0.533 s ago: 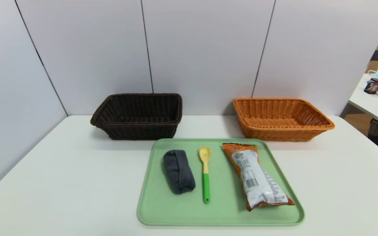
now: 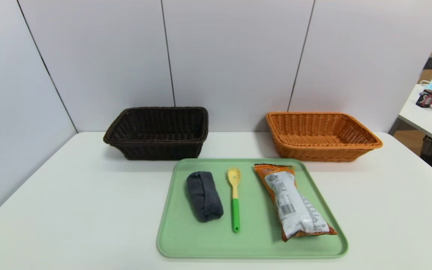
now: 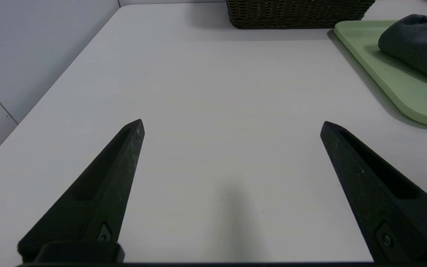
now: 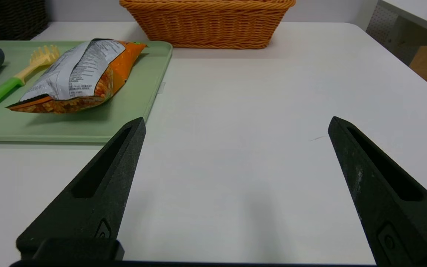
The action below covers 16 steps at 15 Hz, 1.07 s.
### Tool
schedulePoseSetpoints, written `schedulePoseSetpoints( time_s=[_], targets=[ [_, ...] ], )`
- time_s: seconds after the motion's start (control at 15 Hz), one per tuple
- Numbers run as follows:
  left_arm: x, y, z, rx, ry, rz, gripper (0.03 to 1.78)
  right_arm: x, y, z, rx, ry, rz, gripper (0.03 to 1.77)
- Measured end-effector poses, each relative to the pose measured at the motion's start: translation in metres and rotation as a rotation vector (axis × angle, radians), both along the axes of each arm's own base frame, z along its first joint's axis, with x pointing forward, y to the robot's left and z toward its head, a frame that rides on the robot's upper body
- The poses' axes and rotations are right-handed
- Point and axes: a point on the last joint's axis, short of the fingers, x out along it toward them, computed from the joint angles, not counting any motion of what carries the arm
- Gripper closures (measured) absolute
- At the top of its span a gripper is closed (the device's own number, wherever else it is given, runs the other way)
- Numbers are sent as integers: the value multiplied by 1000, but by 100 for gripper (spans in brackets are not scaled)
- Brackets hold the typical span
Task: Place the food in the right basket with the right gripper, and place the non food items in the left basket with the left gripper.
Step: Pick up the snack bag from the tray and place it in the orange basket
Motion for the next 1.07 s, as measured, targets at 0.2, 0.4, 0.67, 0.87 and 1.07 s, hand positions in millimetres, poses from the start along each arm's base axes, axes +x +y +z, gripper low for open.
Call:
schedulePoseSetpoints(
  time_s=[0.2,0.4,0.67,0.87,1.07],
  targets=[
    [0,0,0,9,0,-1,12,0,0,0,3,0,-2,10],
    [0,0,0,6,0,0,12,0,0,0,0,0,0,10],
    [-2,0,5,9,-18,-4,12,-1,0,0,-11,8,3,10],
    [-5,0,13,12,-28,-12,12,-1,0,2,-23,5,7,10],
    [-9,0,19,15,-9,-16,12,-5,1,11,-24,-5,29,10]
  ],
)
